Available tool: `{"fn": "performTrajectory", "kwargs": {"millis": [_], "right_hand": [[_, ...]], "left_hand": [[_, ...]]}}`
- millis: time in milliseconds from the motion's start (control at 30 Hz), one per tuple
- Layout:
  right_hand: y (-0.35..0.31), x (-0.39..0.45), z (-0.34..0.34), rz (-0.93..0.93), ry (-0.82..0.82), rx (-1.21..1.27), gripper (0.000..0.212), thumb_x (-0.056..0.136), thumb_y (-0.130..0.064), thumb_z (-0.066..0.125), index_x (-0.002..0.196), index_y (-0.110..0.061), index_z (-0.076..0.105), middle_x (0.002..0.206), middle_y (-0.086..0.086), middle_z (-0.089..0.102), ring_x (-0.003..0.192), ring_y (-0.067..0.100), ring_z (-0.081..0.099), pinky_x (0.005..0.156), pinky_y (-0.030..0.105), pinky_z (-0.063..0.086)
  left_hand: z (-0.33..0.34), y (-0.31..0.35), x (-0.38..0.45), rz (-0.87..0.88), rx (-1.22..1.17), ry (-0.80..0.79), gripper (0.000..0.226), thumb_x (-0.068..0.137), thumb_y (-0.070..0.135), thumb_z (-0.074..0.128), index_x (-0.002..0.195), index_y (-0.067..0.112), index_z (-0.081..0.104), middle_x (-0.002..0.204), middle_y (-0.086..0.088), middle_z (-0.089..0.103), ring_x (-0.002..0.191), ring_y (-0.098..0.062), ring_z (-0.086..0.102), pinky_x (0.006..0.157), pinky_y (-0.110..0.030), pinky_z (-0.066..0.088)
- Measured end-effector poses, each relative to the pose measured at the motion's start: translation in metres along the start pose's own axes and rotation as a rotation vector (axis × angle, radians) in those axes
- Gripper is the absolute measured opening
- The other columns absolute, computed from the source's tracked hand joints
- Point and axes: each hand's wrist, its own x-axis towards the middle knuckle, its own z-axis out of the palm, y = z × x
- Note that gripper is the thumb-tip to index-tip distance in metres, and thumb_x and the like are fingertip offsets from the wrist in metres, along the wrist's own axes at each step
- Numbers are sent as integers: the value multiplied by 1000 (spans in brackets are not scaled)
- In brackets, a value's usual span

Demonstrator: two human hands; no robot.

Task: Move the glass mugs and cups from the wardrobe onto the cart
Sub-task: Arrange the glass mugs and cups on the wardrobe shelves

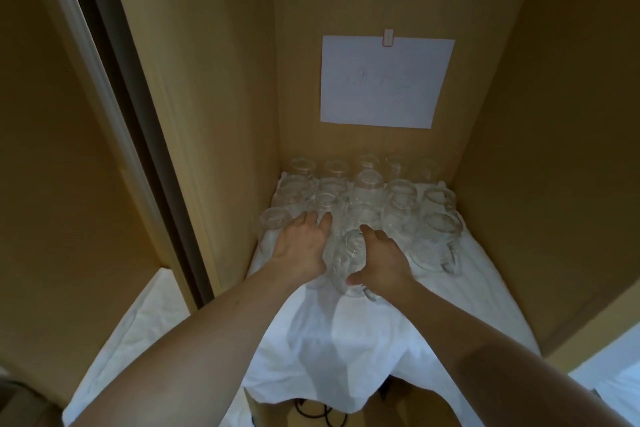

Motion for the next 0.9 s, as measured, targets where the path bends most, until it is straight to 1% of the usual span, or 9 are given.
{"fn": "performTrajectory", "kwargs": {"millis": [67, 100, 133, 233, 367, 567, 733, 800, 900], "right_hand": [[-1, -3, -4, -11, -12, -21, 120, 65, -45, 91, 158, -17, 19, 148, 10, 43, 130, 31, 47, 103, 38, 46], [-1, -5, -6, -19, -18, -25, 122, 66, -47, 90, 158, -18, 16, 149, 10, 42, 131, 32, 46, 104, 39, 45], [-1, -6, -8, -27, -21, -16, 123, 66, -48, 90, 159, -19, 14, 150, 11, 40, 132, 33, 44, 104, 40, 44], [3, -12, -13, -63, 15, 11, 122, 67, -52, 87, 160, -22, 14, 153, 10, 38, 134, 33, 41, 107, 43, 42], [13, -23, -18, -96, 53, -4, 114, 70, -56, 83, 159, -26, 18, 156, 7, 34, 139, 32, 36, 109, 44, 40], [22, -39, -11, -150, 122, -73, 102, 76, -62, 75, 157, -30, 21, 161, 7, 24, 145, 31, 23, 114, 45, 31], [10, -53, 11, -220, 155, -55, 92, 82, -62, 69, 156, -30, 23, 164, 9, 20, 149, 32, 17, 119, 45, 22], [2, -63, 23, -260, 171, -71, 89, 85, -61, 66, 156, -29, 23, 164, 11, 19, 150, 33, 14, 121, 47, 17], [-9, -79, 35, -322, 184, -92, 84, 88, -59, 63, 155, -28, 25, 164, 12, 19, 151, 34, 13, 122, 50, 13]], "left_hand": [[-4, 2, -2, 3, 32, -5, 107, 78, 36, 80, 159, 18, 13, 161, -12, 25, 151, -30, 22, 116, -38, 30], [-5, 3, -3, 0, 29, 0, 107, 79, 40, 80, 159, 19, 13, 163, -11, 21, 152, -31, 17, 119, -41, 26], [-5, 4, -5, -12, -2, 14, 105, 79, 42, 79, 159, 20, 15, 164, -10, 19, 153, -31, 15, 120, -43, 25], [-5, 11, -11, -66, -110, 70, 98, 81, 46, 77, 158, 24, 21, 164, -6, 22, 153, -29, 16, 120, -45, 27], [-4, 23, -19, -89, -101, 131, 89, 85, 49, 72, 156, 25, 26, 164, -7, 25, 151, -29, 19, 119, -47, 27], [-5, 39, -52, -143, -89, 174, 79, 89, 47, 68, 155, 23, 31, 161, -8, 30, 147, -27, 26, 118, -41, 27], [3, 37, -104, -212, -100, 129, 72, 93, 40, 65, 155, 23, 32, 162, -8, 26, 147, -28, 27, 118, -40, 29], [7, 34, -126, -276, -95, 98, 70, 95, 40, 63, 155, 24, 31, 163, -9, 25, 147, -30, 28, 118, -41, 30], [9, 26, -154, -346, -57, 78, 70, 95, 43, 63, 155, 26, 31, 161, -10, 30, 145, -31, 33, 116, -45, 36]]}}
